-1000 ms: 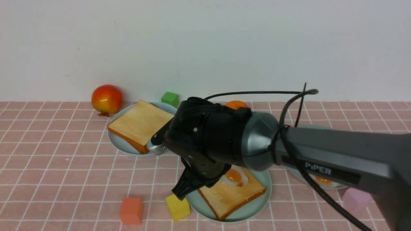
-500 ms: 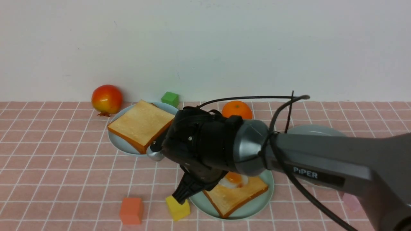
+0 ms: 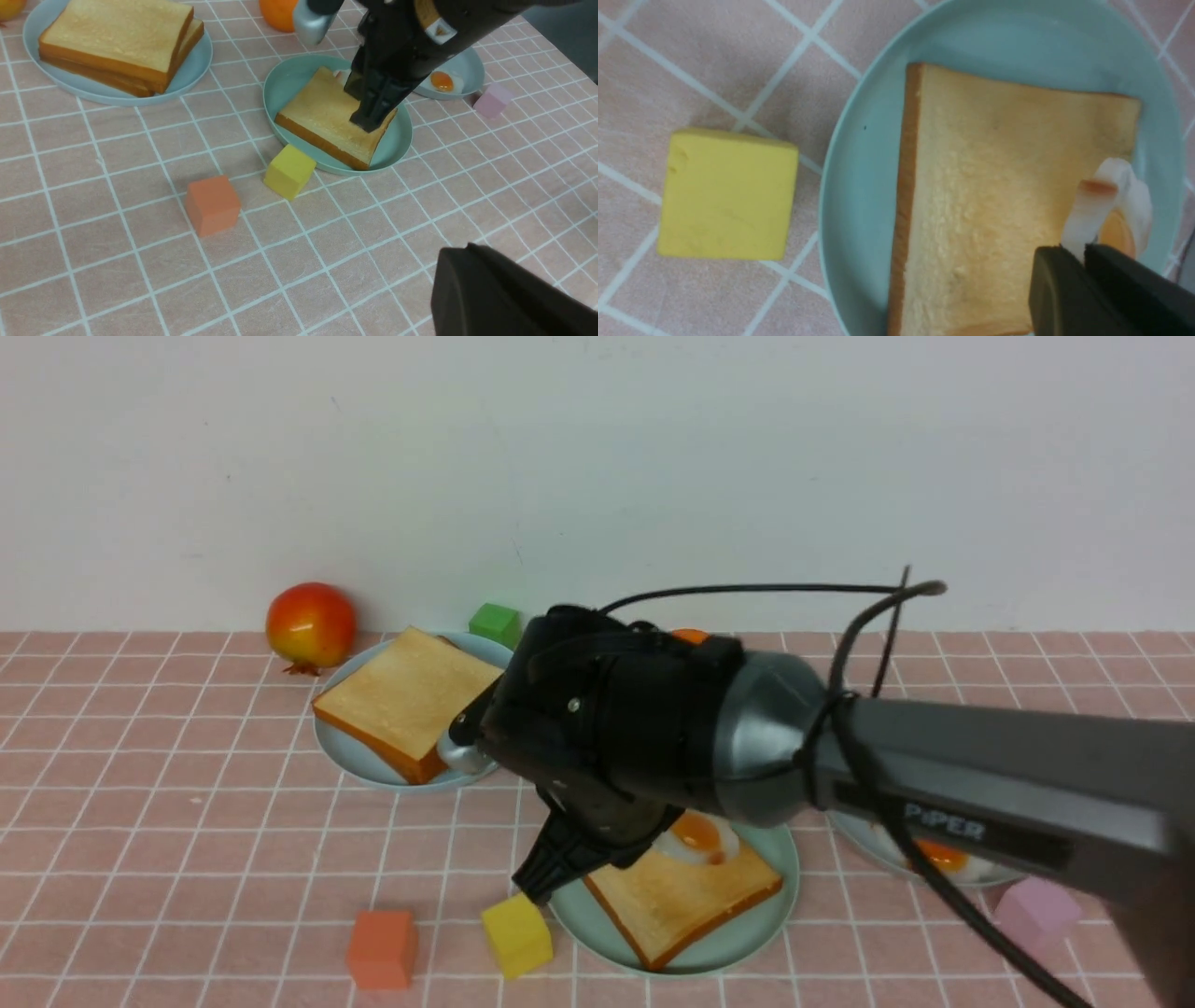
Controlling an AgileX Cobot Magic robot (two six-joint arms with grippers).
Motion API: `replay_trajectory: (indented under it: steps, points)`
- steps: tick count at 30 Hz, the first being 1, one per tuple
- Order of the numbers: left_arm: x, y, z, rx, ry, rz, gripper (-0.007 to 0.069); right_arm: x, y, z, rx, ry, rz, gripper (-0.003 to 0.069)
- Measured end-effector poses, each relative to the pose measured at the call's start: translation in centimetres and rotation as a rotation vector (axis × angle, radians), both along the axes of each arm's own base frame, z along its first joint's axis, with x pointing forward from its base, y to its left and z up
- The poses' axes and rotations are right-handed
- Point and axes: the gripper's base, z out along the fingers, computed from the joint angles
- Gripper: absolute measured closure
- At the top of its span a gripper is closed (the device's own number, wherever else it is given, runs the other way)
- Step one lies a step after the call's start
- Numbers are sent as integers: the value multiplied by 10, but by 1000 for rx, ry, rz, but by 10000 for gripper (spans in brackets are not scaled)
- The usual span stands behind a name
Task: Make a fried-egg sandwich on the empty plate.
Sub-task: Use the right arm to place the fried egg on the slice of bread in the middle, then use the left arm to grab a slice of bread
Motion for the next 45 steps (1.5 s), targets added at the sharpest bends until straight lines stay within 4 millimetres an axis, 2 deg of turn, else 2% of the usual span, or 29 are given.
replay_trajectory:
  steps: [5, 16, 18, 23, 25, 29, 31, 33, 36, 37, 38, 39, 40, 41, 43, 44, 45]
  points:
    - [0, 0, 0, 0, 0, 0, 613, 2, 3, -16, -21, 22, -2, 584]
    - [0, 0, 0, -2, 2, -1, 613, 2, 5, -17, 9, 15, -22, 570]
    - [0, 0, 0, -2, 2, -1, 613, 2, 6, -17, 23, 17, -21, 531]
    - [0, 0, 0, -4, 4, -1, 613, 0, 9, -16, 66, 39, -32, 335]
    - [0, 0, 0, -6, 6, -1, 613, -2, 10, -10, 88, 48, -40, 285]
    - [-1, -1, 0, -19, 19, -7, 613, -17, 8, 30, 150, 22, -33, 244]
    - [1, -4, -1, -16, 41, -11, 613, -28, -2, 63, 173, 2, -42, 259]
    - [7, -10, -2, 19, 83, -11, 613, -38, -17, 96, 198, -20, -56, 300]
    - [29, -29, -2, 145, 146, -10, 613, -60, -48, 150, 282, -83, -66, 424]
    - [33, -32, -4, 167, 158, -12, 613, -62, -51, 152, 284, -83, -67, 442]
    - [50, -46, -4, 272, 167, -35, 613, -78, -71, 173, 332, -104, -67, 524]
    - [54, -50, -6, 294, 180, -39, 613, -80, -73, 175, 338, -104, -67, 545]
    - [69, -63, -5, 368, 186, -65, 613, -94, -89, 188, 377, -107, -68, 603]
    - [82, -75, -7, 413, 207, -79, 613, -104, -101, 191, 391, -99, -70, 648]
    - [100, -92, -4, 451, 217, -93, 613, -122, -123, 200, 430, -99, -69, 664]
    - [105, -98, -5, 465, 227, -98, 613, -124, -125, 198, 426, -94, -70, 665]
    - [119, -110, -3, 489, 228, -107, 613, -137, -141, 199, 447, -87, -69, 665]
